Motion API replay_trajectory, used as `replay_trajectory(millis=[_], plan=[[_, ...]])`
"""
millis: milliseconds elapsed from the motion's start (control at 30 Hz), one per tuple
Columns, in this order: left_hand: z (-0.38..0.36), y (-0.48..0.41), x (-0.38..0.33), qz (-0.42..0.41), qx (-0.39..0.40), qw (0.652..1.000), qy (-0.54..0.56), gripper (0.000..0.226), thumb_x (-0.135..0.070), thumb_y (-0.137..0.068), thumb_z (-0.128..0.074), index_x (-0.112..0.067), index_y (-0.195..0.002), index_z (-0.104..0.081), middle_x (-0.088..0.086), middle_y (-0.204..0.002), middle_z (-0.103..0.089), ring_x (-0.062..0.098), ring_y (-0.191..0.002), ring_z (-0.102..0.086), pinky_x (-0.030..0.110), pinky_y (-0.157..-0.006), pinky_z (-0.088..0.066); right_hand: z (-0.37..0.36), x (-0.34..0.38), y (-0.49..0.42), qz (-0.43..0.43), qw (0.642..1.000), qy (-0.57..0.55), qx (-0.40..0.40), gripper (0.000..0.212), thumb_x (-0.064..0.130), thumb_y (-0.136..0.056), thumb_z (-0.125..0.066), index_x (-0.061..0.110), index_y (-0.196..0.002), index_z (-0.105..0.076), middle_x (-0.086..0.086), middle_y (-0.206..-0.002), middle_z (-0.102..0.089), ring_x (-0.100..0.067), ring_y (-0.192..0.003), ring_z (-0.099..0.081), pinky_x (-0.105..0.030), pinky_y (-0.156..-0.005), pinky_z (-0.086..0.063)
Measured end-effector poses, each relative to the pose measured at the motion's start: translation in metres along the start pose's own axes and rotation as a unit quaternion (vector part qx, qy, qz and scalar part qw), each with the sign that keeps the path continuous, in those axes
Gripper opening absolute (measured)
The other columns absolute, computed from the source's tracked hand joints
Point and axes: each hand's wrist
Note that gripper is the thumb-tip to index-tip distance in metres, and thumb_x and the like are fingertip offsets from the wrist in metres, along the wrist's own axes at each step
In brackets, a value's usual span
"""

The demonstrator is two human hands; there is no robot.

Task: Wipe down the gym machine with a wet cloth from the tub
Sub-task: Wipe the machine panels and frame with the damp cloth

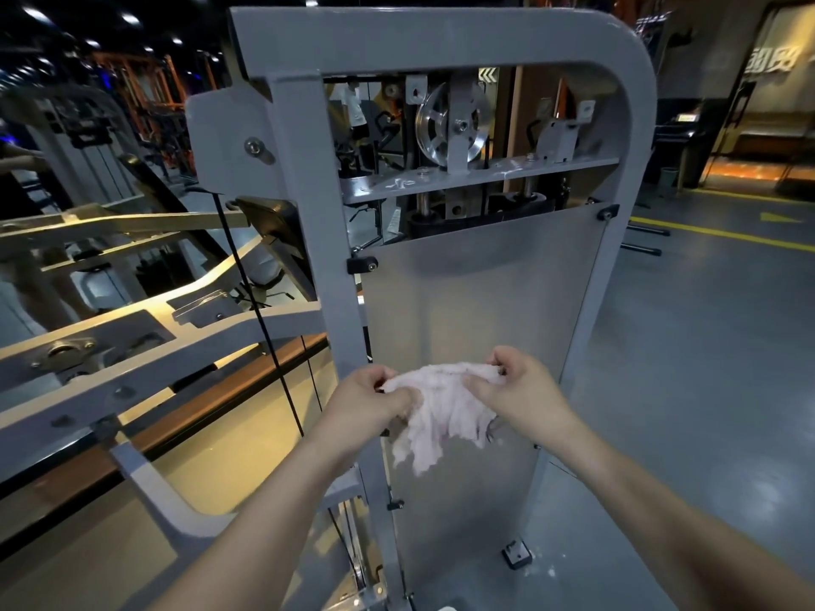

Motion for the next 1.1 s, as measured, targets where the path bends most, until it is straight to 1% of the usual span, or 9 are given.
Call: replay_trajectory(millis=[167,267,400,500,600,700,833,1000,1100], plan=[[-0.013,-0.003,-0.013,0.006,0.034,0.993,0.109,0.010,-0.007,-0.093,-0.063,-0.001,-0.100,-0.064,0.015,-0.087,-0.066,0.026,-0.077,-0.067,0.040,-0.076,-0.060,-0.022,0.005,0.001,0.031,0.995,-0.076,0.051,0.026,0.035,-0.093,-0.069,0.011,-0.095,-0.061,-0.019,-0.088,-0.070,-0.033,-0.074,-0.074,-0.057,-0.072,-0.062],[-0.017,-0.003,-0.025,0.013,0.098,0.960,0.260,0.029,-0.024,-0.103,-0.055,0.001,-0.104,-0.071,0.018,-0.100,-0.071,0.029,-0.092,-0.070,0.040,-0.082,-0.060,-0.029,0.011,0.002,0.071,0.989,-0.099,0.085,0.029,0.054,-0.079,-0.068,0.028,-0.092,-0.064,-0.002,-0.087,-0.071,-0.016,-0.081,-0.066,-0.039,-0.080,-0.057],[-0.013,-0.008,-0.030,0.052,0.105,0.906,0.406,0.036,-0.033,-0.106,-0.046,-0.003,-0.092,-0.061,0.018,-0.098,-0.071,0.027,-0.093,-0.070,0.039,-0.087,-0.060,-0.033,0.014,-0.009,0.055,0.987,-0.127,0.085,0.021,0.024,-0.087,-0.076,0.016,-0.091,-0.056,0.005,-0.076,-0.062,-0.009,-0.071,-0.055,-0.028,-0.067,-0.045],[-0.011,-0.012,-0.031,0.035,0.080,0.943,0.320,0.030,-0.022,-0.108,-0.045,-0.001,-0.099,-0.065,0.019,-0.101,-0.072,0.025,-0.092,-0.070,0.038,-0.087,-0.058,-0.038,0.021,-0.014,0.047,0.993,-0.092,0.060,0.028,0.012,-0.088,-0.074,0.015,-0.079,-0.048,0.007,-0.064,-0.052,-0.009,-0.060,-0.045,-0.024,-0.054,-0.035],[-0.001,-0.013,-0.041,-0.039,0.010,0.993,0.115,0.020,-0.016,-0.103,-0.051,-0.010,-0.092,-0.067,0.006,-0.082,-0.071,0.023,-0.079,-0.071,0.041,-0.081,-0.059,-0.038,0.035,-0.020,0.065,0.994,-0.082,0.044,0.032,0.009,-0.087,-0.073,0.023,-0.071,-0.050,0.004,-0.064,-0.055,-0.012,-0.060,-0.048,-0.027,-0.056,-0.038],[0.012,-0.013,-0.056,-0.125,-0.080,0.989,-0.021,0.014,-0.022,-0.097,-0.060,-0.024,-0.084,-0.067,-0.006,-0.080,-0.072,0.012,-0.075,-0.069,0.029,-0.070,-0.053,-0.038,0.054,-0.024,0.089,0.989,-0.116,0.031,0.029,0.003,-0.087,-0.073,0.024,-0.080,-0.055,0.003,-0.071,-0.067,-0.013,-0.063,-0.060,-0.031,-0.062,-0.047],[0.025,-0.015,-0.069,-0.198,-0.127,0.972,-0.006,0.011,-0.019,-0.091,-0.070,-0.028,-0.088,-0.065,-0.007,-0.085,-0.070,0.012,-0.079,-0.069,0.031,-0.071,-0.058,-0.045,0.082,-0.021,0.135,0.974,-0.178,0.025,0.043,-0.007,-0.088,-0.067,0.031,-0.108,-0.062,-0.003,-0.096,-0.078,-0.028,-0.085,-0.075,-0.042,-0.078,-0.062],[0.044,-0.017,-0.082,-0.278,-0.177,0.943,-0.049,0.013,-0.020,-0.089,-0.074,-0.030,-0.090,-0.067,-0.006,-0.106,-0.058,-0.004,-0.092,-0.059,0.006,-0.074,-0.045,-0.050,0.106,-0.018,0.164,0.963,-0.214,-0.015,0.040,-0.013,-0.091,-0.060,0.019,-0.111,-0.071,0.007,-0.095,-0.077,-0.010,-0.086,-0.072,-0.025,-0.077,-0.059],[0.055,-0.011,-0.089,-0.252,-0.089,0.963,0.043,0.007,-0.009,-0.095,-0.067,-0.015,-0.099,-0.067,0.002,-0.100,-0.068,-0.005,-0.074,-0.065,0.007,-0.058,-0.047,-0.056,0.112,-0.016,0.177,0.959,-0.221,-0.013,0.038,-0.010,-0.093,-0.063,0.021,-0.113,-0.072,0.005,-0.095,-0.078,-0.008,-0.086,-0.071,-0.023,-0.077,-0.058]])
Point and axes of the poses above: each hand's wrist, its own y-axis away from the middle knuckle, its own z-axis out of the back of the hand, x = y × z
